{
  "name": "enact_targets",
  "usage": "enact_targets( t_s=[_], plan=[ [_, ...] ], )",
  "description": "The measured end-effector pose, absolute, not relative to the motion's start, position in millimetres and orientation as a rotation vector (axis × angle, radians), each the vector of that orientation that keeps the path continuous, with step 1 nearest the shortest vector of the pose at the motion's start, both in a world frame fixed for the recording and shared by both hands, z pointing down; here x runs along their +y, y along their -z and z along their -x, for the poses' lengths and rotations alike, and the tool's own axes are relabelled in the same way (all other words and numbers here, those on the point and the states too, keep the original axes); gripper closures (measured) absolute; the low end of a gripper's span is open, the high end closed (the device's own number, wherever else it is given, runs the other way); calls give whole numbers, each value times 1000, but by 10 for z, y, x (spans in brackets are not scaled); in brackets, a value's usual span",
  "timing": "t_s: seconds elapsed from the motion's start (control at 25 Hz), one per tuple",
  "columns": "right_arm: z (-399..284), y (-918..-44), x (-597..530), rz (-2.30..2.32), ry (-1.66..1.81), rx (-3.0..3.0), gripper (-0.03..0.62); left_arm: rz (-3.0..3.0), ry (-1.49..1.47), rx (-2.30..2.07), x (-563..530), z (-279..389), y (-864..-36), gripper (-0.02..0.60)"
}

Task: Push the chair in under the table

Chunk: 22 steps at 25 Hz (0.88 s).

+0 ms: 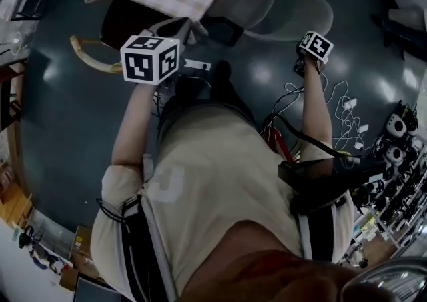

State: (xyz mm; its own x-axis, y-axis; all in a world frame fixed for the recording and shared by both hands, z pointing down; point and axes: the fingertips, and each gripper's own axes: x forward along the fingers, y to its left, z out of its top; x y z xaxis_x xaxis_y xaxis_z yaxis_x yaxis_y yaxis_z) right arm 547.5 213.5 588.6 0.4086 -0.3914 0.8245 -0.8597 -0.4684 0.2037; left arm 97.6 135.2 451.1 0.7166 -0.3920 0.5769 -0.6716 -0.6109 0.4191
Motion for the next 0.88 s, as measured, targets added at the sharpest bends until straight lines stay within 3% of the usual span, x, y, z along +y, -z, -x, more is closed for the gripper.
enact_targets(
  t_s=[0.36, 0.88],
  plan=[
    [-4350, -5636, 2052, -2072, -1036, -1272, 582, -2334, -550, -781, 1326, -597, -4372, 574],
    [-2672, -5194, 2184, -2001, -1241, -1609, 582, -2364, -627, -576, 1607, -701, -4584, 574]
  ],
)
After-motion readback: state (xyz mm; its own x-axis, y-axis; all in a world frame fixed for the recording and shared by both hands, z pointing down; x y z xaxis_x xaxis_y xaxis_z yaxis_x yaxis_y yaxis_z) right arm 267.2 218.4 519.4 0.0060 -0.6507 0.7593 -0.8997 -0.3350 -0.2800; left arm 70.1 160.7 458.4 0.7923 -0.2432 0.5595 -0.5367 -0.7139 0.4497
